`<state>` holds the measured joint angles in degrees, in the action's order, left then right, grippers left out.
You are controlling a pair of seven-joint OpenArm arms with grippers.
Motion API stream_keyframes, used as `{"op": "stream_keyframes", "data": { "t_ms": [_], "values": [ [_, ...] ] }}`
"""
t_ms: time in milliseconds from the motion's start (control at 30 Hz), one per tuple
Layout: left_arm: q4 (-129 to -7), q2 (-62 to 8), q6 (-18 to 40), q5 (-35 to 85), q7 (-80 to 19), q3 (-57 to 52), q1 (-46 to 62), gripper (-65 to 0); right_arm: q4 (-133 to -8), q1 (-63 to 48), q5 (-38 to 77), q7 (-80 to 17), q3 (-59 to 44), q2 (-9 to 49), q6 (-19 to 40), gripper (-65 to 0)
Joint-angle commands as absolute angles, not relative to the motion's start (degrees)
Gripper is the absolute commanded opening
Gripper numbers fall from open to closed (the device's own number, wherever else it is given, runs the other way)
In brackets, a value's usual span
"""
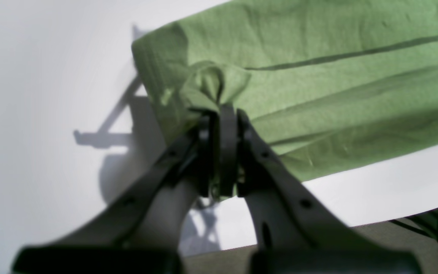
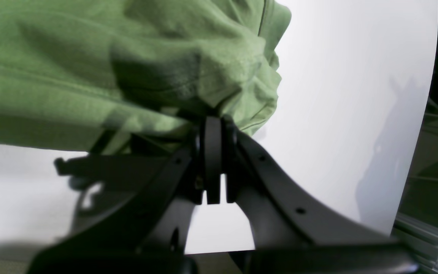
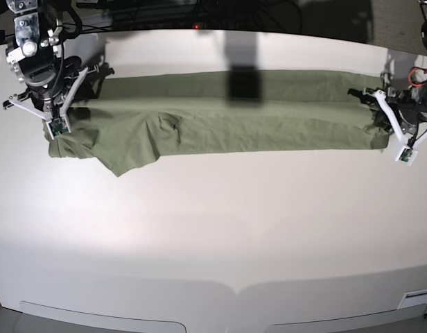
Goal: Fold the T-shirt properly
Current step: 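Lay the folded edge down along the shoulder edge with both grippers, then release the fabric and regrasp the folded strip's ends with both grippers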
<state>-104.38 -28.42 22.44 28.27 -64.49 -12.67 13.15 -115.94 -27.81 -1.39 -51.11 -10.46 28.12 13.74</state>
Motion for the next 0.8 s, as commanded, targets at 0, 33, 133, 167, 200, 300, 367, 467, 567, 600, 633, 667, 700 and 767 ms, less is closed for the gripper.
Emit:
{"op": "stream_keyframes", "data": {
  "t_ms": [0,33,133,167,200,300,367,467,567,600,633,667,700,767],
  "values": [
    [-105.38,-29.54,22.04,27.86,-63.57,-13.15,12.56,-65.0,-116.99,-27.66,-2.55,-51.11,-10.92,29.02,12.78,-65.0],
    [-105.38,-29.54,22.04,27.86,-63.57,-13.15,12.56,-65.0,-116.99,-27.66,-2.55,-51.11,-10.92,29.04,12.78,-65.0],
    [-105.38,-29.54,22.04,27.86,-63.29,-13.15,12.53,-65.0,-116.99,-27.64,-2.55,-51.05,-10.92,29.04,12.78,-50.6],
    [-105.38,-29.54,22.04,27.86,-63.29,-13.15,12.53,-65.0,-116.99,-27.66,-2.55,-51.05,-10.92,29.04,12.78,-46.0],
    [-105.38,-29.54,22.04,27.86,-63.31,-13.15,12.53,-65.0,-116.99,-27.66,-2.55,-51.05,-10.92,29.04,12.75,-42.4],
    [-105.38,-29.54,22.04,27.86,-63.33,-13.15,12.56,-61.1,-116.99,-27.66,-2.55,-51.07,-10.92,29.04,12.75,-37.6],
    [-105.38,-29.54,22.04,27.86,-63.37,-13.15,12.56,-52.6,-116.99,-27.64,-2.55,-51.07,-10.92,29.04,12.75,-37.6],
    [-105.38,-29.56,22.04,27.83,-63.42,-13.15,12.56,-44.2,-116.99,-27.64,-2.55,-51.00,-10.92,29.04,12.75,-37.6],
    [-105.38,-29.56,22.04,26.74,-63.48,-13.15,12.56,-41.8,-116.99,-27.64,-2.55,-50.94,-10.92,29.04,12.75,-37.6],
    [-105.38,-29.56,22.02,25.76,-63.88,-13.15,12.56,-41.8,-116.99,-27.64,-2.57,-50.85,-10.92,29.04,12.75,-37.6],
    [-105.38,-29.54,22.02,24.62,-64.36,-13.15,12.53,-41.8,-116.99,-27.64,-2.55,-50.83,-10.92,29.04,12.75,-37.6],
    [-105.38,-29.54,22.02,23.20,-64.51,-13.15,12.56,-41.8,-116.99,-27.64,-2.55,-50.81,-10.92,29.04,12.75,-37.6],
    [-105.38,-29.54,22.02,21.52,-64.47,-13.15,12.56,-41.8,-116.99,-27.62,-2.55,-50.63,-10.92,29.04,12.75,-37.6],
    [-105.38,-29.56,21.80,18.26,-64.03,-13.15,12.53,-41.8,-116.99,-27.62,-2.55,-49.58,-10.92,29.04,12.27,-37.6]
  ]
}}
